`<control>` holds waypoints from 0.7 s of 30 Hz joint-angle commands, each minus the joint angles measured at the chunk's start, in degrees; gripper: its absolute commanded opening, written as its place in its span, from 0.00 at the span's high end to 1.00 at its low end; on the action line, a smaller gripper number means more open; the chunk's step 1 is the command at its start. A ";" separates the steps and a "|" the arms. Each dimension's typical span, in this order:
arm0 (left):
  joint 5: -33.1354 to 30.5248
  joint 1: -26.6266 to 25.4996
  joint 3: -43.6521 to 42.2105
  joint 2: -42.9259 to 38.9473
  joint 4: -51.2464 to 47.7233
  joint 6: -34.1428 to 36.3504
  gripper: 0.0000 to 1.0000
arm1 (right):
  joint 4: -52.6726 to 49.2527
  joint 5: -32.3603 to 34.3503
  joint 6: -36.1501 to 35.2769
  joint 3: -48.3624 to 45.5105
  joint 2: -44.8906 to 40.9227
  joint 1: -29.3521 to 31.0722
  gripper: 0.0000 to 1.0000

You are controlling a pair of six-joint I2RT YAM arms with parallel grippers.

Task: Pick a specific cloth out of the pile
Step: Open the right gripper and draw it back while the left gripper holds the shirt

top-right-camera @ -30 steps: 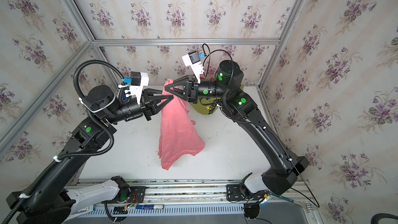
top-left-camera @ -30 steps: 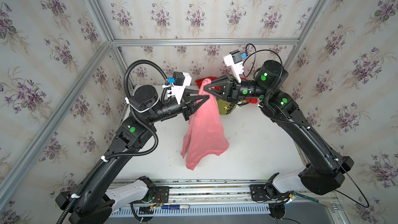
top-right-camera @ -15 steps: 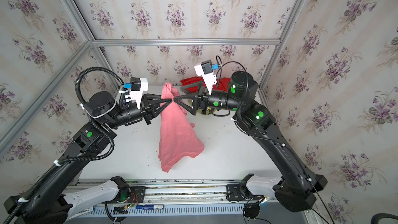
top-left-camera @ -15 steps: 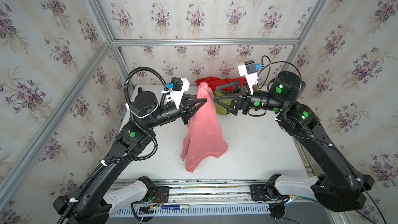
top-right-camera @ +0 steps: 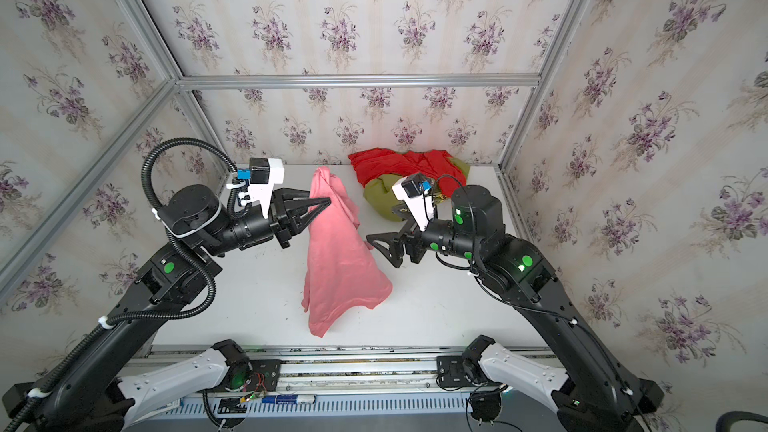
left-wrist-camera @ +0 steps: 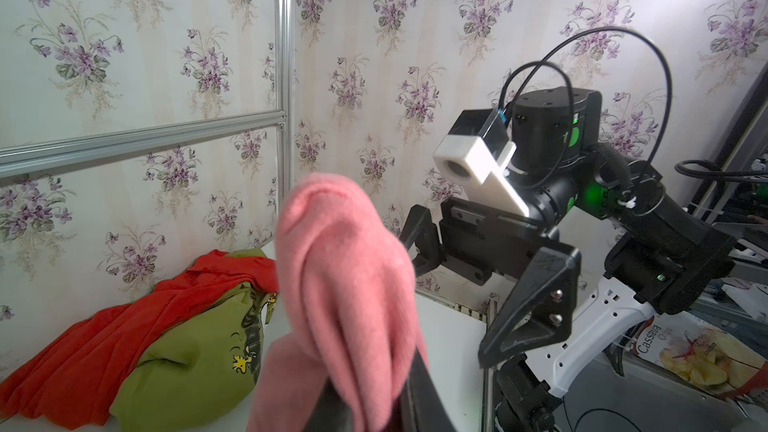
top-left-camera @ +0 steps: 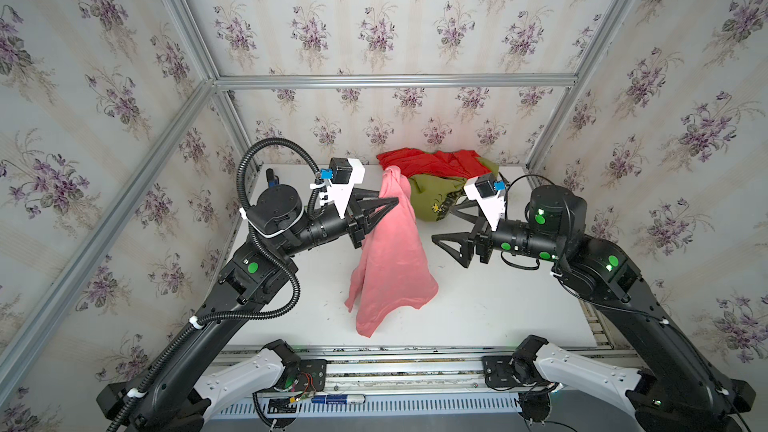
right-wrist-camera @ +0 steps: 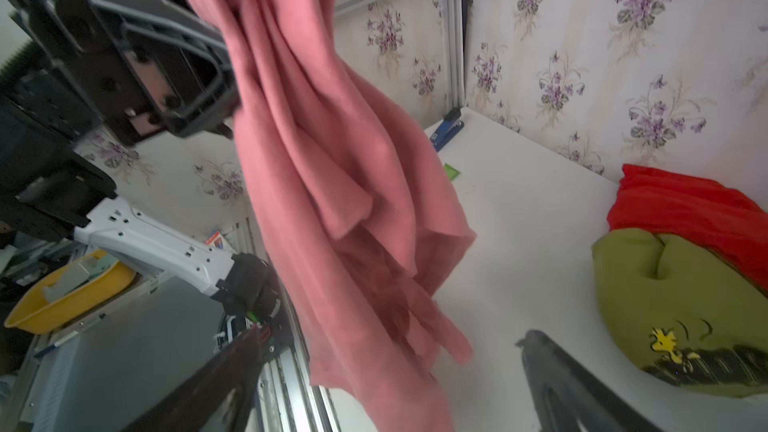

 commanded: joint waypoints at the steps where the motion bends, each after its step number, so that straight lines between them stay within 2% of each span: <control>1: -1.52 -1.29 0.72 0.32 3.93 1.23 0.83 | -2.91 2.10 -3.37 -2.33 -2.82 0.01 0.00; 5: -2.21 -2.84 1.69 1.11 4.01 0.68 0.83 | -5.06 5.27 -4.74 -5.34 -7.11 0.00 0.00; 14: -3.06 -6.78 2.32 4.83 8.06 -1.25 0.85 | -5.67 25.38 -6.85 -9.39 -13.33 0.01 0.00; 21: -4.23 -8.83 0.69 8.01 8.89 -1.09 0.87 | -4.83 33.70 -7.65 -12.05 -15.22 -0.04 0.00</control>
